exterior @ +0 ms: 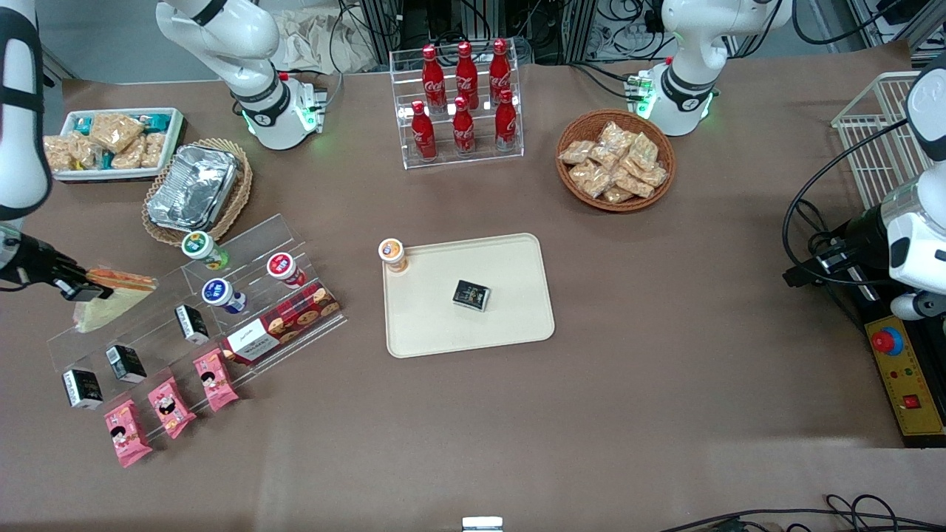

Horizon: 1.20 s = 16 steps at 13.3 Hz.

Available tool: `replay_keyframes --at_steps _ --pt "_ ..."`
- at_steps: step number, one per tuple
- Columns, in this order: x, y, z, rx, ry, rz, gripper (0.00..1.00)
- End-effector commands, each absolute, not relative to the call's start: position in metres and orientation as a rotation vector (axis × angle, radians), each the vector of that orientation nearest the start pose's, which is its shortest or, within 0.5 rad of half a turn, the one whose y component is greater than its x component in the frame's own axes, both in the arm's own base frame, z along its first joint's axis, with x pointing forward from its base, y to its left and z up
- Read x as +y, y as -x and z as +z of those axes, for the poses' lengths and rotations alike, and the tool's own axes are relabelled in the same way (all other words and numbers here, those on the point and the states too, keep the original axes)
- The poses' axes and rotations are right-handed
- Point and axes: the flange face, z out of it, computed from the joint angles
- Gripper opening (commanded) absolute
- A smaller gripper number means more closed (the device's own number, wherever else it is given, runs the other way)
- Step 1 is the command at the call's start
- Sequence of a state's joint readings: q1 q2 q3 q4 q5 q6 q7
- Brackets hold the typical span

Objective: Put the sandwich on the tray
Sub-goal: 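Lift the sandwich out of the rack with the right gripper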

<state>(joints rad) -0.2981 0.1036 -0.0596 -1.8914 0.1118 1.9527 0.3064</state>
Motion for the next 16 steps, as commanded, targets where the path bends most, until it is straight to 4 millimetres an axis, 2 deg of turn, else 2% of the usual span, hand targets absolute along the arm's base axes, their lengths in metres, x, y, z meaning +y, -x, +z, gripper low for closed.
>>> replay_keyframes --at_steps 1,4,7,8,11,13,15,16 --pt "-0.186 -0.563 0.482 0.964 2.881 0.100 0.37" --pt "-0.116 -0.581 0.514 0.745 2.951 0.152 0.37" --pt "-0.042 -0.592 0.534 0.456 3.005 0.136 0.37" --pt "-0.027 -0.595 0.533 0.346 3.019 0.127 0.37" --pt "0.015 -0.607 0.525 -0.260 3.002 0.088 0.37" --pt "0.063 -0.618 0.523 -0.656 2.944 0.032 0.37" --pt "0.111 -0.622 0.507 -0.916 2.877 0.006 0.37" --pt "0.145 -0.620 0.501 -1.019 2.848 -0.004 0.37"
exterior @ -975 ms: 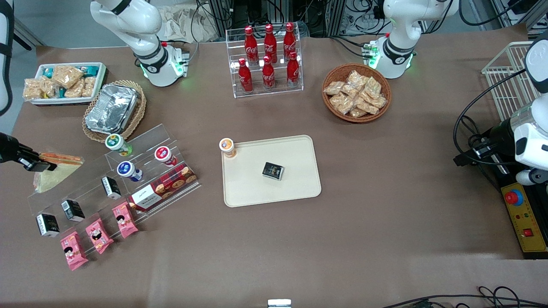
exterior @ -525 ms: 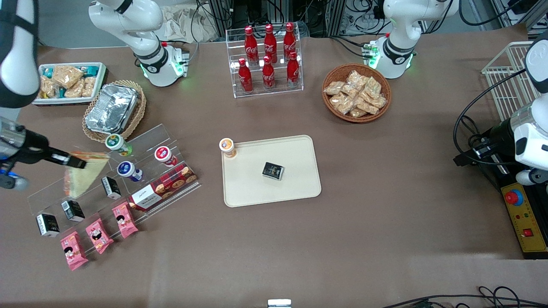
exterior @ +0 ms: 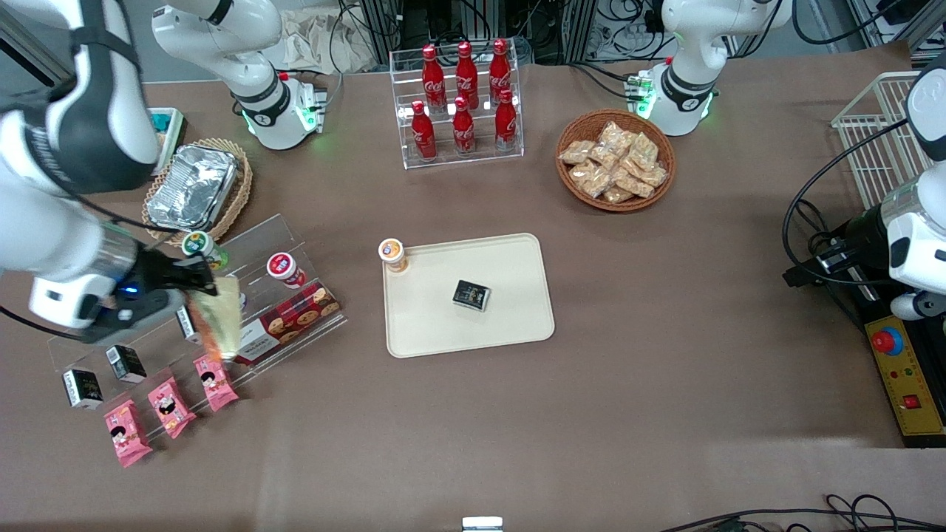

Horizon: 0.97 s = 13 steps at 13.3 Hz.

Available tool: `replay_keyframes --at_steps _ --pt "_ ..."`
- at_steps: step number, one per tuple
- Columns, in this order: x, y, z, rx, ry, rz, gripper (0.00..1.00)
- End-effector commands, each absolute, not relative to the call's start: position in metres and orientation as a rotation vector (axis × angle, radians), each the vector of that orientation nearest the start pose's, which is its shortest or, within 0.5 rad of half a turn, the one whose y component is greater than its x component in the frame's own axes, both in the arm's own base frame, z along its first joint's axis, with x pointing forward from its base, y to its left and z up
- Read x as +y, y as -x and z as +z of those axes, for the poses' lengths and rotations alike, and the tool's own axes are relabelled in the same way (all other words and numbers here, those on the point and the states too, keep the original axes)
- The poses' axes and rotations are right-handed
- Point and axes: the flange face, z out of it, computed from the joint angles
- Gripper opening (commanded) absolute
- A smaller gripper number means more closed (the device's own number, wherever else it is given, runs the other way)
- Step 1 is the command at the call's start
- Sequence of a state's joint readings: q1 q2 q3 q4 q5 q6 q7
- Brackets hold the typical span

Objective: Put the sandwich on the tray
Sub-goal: 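Carry the sandwich over the beige tray with the right gripper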

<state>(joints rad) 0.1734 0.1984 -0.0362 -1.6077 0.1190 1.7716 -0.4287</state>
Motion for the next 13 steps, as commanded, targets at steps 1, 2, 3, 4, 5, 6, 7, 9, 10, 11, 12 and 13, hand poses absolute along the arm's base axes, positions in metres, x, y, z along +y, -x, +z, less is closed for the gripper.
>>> replay_keyframes --at_steps 1,2,3,4,5,6,7,9,10,11,12,13 --pt "0.180 -0.615 0.499 -1.107 2.832 -0.026 0.37" --pt "0.212 -0.612 0.491 -1.195 2.820 -0.050 0.37" --pt "0.244 -0.607 0.480 -1.308 2.806 -0.068 0.37" --pt "0.273 -0.603 0.465 -1.411 2.780 -0.072 0.37" --pt "0.300 -0.596 0.455 -1.487 2.746 -0.081 0.37" --pt "0.325 -0.591 0.437 -1.582 2.705 -0.088 0.37" --pt "0.343 -0.592 0.414 -1.686 2.647 -0.112 0.37" --pt "0.381 -0.583 0.379 -1.836 2.550 -0.145 0.37" --pt "0.399 -0.574 0.364 -1.879 2.529 -0.145 0.37" --pt "0.413 -0.569 0.350 -1.919 2.513 -0.153 0.37" --pt "0.423 -0.565 0.341 -1.959 2.499 -0.168 0.37" --pt "0.437 -0.556 0.335 -2.034 2.473 -0.174 0.37"
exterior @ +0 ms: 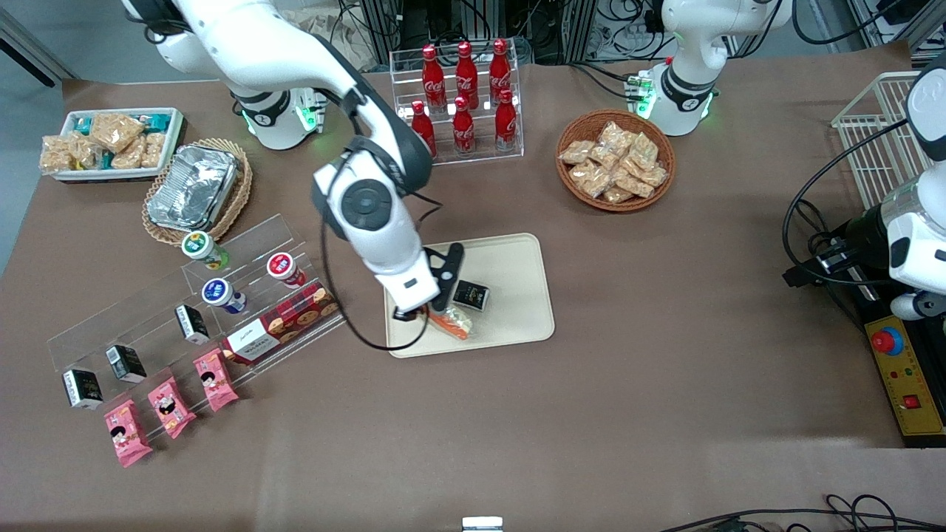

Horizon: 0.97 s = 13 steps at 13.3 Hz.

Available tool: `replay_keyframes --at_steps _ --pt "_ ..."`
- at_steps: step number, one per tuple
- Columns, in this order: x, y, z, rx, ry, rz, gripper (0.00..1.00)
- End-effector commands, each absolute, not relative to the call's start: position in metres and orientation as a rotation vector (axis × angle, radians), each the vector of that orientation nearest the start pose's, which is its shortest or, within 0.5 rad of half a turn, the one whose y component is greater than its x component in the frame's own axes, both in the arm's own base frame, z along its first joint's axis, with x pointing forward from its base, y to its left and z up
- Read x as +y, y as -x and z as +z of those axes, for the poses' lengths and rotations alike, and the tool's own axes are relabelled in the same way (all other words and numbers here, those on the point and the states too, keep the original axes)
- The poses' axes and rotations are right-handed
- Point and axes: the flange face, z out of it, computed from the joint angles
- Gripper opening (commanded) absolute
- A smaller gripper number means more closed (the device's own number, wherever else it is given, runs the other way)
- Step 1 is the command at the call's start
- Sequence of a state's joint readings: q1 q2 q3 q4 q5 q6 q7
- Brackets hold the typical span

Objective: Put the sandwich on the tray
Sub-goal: 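Carry the sandwich over the beige tray with the right gripper, then lower the sandwich onto the tray and open the right gripper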

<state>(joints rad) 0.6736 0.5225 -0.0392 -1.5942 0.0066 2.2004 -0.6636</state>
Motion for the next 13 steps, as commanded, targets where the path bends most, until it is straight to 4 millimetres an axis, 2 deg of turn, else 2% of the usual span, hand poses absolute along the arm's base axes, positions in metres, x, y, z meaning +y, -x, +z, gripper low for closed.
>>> replay_keyframes --at_steps 1,4,7,10,12,13 --pt "0.447 -0.550 0.328 -2.135 2.450 -0.182 0.37" --pt "0.470 -0.537 0.295 -2.463 2.358 -0.205 0.37" --pt "0.473 -0.535 0.274 -2.450 2.357 -0.184 0.37" --pt "0.471 -0.535 0.253 -2.334 2.373 -0.164 0.38" --pt "0.472 -0.535 0.251 -2.277 2.385 -0.165 0.40" --pt "0.472 -0.535 0.251 -2.239 2.392 -0.163 0.99"
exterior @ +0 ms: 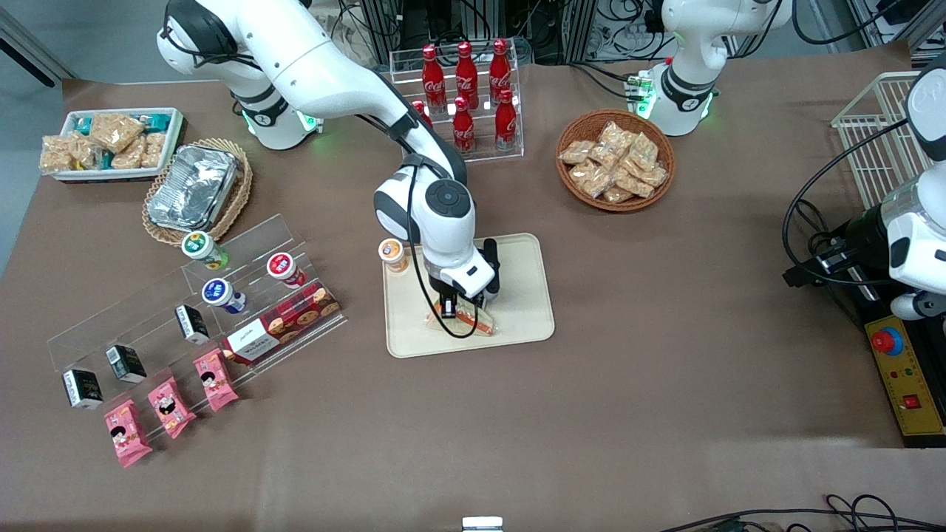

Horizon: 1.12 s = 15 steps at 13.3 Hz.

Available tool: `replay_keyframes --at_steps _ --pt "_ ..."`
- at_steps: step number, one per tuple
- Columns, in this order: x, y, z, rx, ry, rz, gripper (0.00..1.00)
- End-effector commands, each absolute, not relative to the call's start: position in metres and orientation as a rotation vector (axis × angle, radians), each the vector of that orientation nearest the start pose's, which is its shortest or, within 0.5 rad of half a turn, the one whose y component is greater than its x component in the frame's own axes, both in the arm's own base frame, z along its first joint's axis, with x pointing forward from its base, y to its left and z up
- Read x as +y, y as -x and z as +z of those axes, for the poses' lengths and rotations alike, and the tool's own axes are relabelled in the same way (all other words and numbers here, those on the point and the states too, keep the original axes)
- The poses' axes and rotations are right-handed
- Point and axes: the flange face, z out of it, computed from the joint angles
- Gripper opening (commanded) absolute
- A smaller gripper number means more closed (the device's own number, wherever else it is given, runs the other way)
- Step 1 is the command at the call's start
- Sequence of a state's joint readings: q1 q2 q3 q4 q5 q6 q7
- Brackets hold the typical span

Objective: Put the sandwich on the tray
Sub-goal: 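Lower the sandwich onto the tray and open the right gripper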

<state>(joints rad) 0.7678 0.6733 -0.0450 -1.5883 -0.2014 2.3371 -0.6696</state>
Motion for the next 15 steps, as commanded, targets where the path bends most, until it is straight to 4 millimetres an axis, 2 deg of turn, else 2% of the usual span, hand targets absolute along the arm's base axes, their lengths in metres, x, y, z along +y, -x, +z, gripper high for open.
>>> replay_keyframes --at_steps 1,4,7,9,12,13,15 --pt "0.472 -0.535 0.252 -2.220 2.394 -0.165 0.99" --pt "0.466 -0.541 0.262 -2.149 2.407 -0.175 0.99" --pt "0.448 -0.554 0.293 -2.046 2.438 -0.169 0.99" --pt "0.413 -0.571 0.337 -1.898 2.495 -0.136 0.99" --pt "0.343 -0.595 0.400 -1.609 2.567 -0.103 0.99" --pt "0.319 -0.598 0.428 -1.530 2.610 -0.096 0.99" --pt "0.263 -0.604 0.456 -1.275 2.739 -0.003 0.99"
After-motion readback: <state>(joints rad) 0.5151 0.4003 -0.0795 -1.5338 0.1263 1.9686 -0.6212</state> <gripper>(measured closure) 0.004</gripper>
